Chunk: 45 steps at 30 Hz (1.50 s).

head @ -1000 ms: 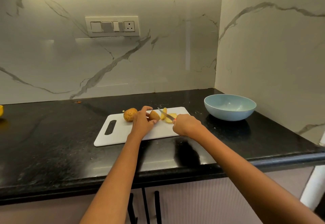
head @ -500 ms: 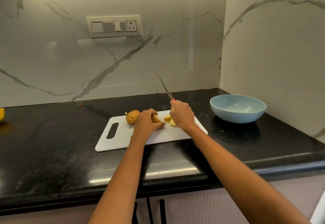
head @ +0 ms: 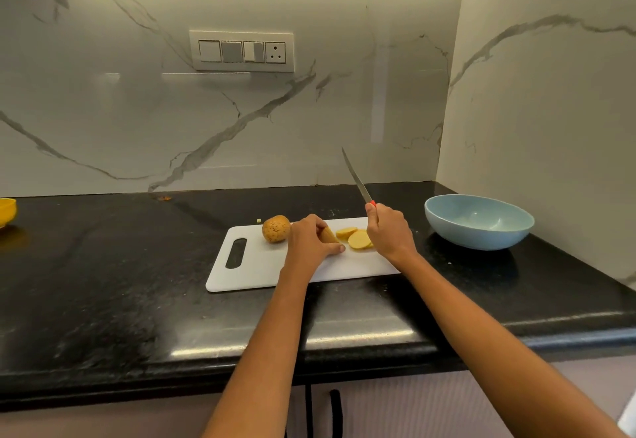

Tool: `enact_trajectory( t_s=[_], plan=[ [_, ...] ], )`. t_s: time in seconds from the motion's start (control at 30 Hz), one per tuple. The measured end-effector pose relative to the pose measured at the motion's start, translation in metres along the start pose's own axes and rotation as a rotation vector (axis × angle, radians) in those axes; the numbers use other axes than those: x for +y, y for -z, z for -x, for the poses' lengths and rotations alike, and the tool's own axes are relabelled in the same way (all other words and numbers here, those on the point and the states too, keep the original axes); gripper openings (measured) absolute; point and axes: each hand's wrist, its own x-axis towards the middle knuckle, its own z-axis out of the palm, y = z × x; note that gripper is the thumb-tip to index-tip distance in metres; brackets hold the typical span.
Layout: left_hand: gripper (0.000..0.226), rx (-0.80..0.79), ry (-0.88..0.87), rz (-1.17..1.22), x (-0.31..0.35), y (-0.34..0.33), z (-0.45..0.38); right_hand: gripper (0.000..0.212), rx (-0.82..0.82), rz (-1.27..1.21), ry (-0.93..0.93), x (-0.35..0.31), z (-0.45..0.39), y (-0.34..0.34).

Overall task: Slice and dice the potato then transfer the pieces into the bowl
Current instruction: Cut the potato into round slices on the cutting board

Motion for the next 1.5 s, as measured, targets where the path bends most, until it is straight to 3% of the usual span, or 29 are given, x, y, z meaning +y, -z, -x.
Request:
enact_trajectory(
  t_s=[0.23, 0.4, 0.6, 0.77, 1.07, 1.23, 1.4, 1.5],
  plan=[
    [0.046, -0.016, -0.021, 0.090, -0.001, 0.003, 0.006, 0.036, 0.005, -0.028, 0.003, 0.000, -0.003, 0.000],
    [0.021, -0.028, -0.073, 0.088, 0.001, 0.006, 0.009, 0.035, -0.001, -0.063, 0.020, -0.004, -0.005, 0.000],
    [0.007, -0.052, -0.087, 0.093, 0.000, 0.008, 0.011, 0.035, -0.020, -0.115, 0.035, -0.010, -0.002, -0.001],
    [0.056, -0.014, -0.012, 0.049, -0.005, 0.007, 0.008, 0.037, -0.029, -0.214, -0.047, -0.011, -0.001, 0.000],
    [0.038, 0.001, -0.102, -0.160, -0.009, 0.007, 0.008, 0.038, -0.021, -0.238, -0.069, -0.011, -0.002, 0.006],
    [0.039, -0.004, -0.102, -0.143, -0.009, 0.006, 0.008, 0.038, -0.033, -0.196, -0.056, -0.011, 0.001, 0.008],
    [0.054, -0.003, -0.031, 0.010, -0.004, 0.004, 0.009, 0.036, -0.049, -0.156, -0.045, -0.011, 0.001, 0.008],
    [0.048, 0.037, -0.020, 0.040, -0.005, 0.002, 0.007, 0.036, -0.079, -0.128, -0.031, -0.012, 0.003, 0.008]
  ],
)
